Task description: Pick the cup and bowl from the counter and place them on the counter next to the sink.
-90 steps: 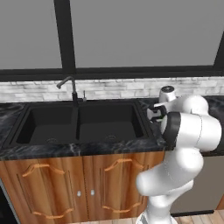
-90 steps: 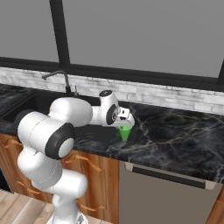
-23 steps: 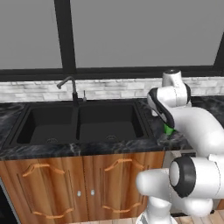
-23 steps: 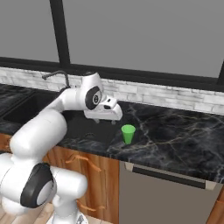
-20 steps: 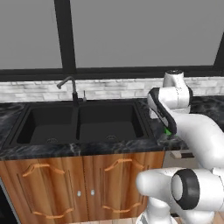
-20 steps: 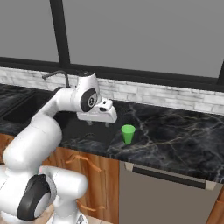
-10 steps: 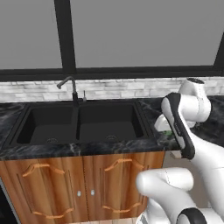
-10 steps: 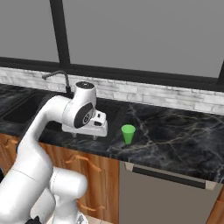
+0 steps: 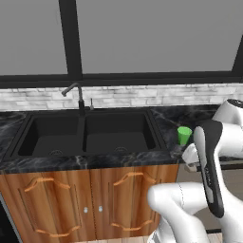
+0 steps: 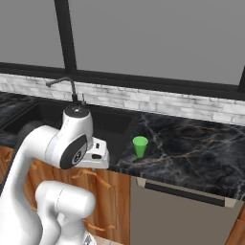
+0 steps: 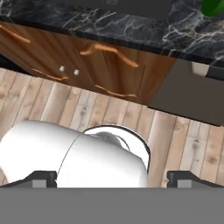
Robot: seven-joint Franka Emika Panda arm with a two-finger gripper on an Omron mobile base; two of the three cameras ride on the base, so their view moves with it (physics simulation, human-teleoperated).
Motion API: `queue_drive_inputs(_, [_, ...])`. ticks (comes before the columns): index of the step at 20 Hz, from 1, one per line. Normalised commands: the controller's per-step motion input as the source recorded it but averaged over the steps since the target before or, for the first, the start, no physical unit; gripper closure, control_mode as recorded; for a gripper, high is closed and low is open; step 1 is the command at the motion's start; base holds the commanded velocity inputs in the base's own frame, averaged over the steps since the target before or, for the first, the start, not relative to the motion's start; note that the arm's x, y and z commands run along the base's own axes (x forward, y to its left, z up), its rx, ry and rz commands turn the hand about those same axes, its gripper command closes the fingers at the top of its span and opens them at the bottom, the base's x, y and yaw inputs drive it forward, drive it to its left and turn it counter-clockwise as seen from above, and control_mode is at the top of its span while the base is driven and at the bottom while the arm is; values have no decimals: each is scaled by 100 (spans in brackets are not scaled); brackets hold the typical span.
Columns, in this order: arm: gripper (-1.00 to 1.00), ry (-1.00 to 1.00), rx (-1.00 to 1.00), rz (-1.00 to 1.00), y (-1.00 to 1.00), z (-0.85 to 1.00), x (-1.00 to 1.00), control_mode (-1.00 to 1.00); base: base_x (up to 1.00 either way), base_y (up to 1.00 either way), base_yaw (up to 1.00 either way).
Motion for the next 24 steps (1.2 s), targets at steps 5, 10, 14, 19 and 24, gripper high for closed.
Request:
queue_drive_inputs(5, [-100, 0, 0, 0, 0, 0, 0, -100, 0, 0, 0])
queue_drive_inputs(10, [-100, 0, 0, -1, 0, 0, -25, -100, 0, 0, 0])
queue_drive_inputs(14, [-100, 0, 0, 0, 0, 0, 0, 100, -72, 0, 0])
queue_drive_inputs(19, [-100, 0, 0, 0, 0, 0, 0, 100, -87, 7, 0])
queue_drive_inputs(24, [-100, 0, 0, 0, 0, 0, 0, 100, 0, -3, 16])
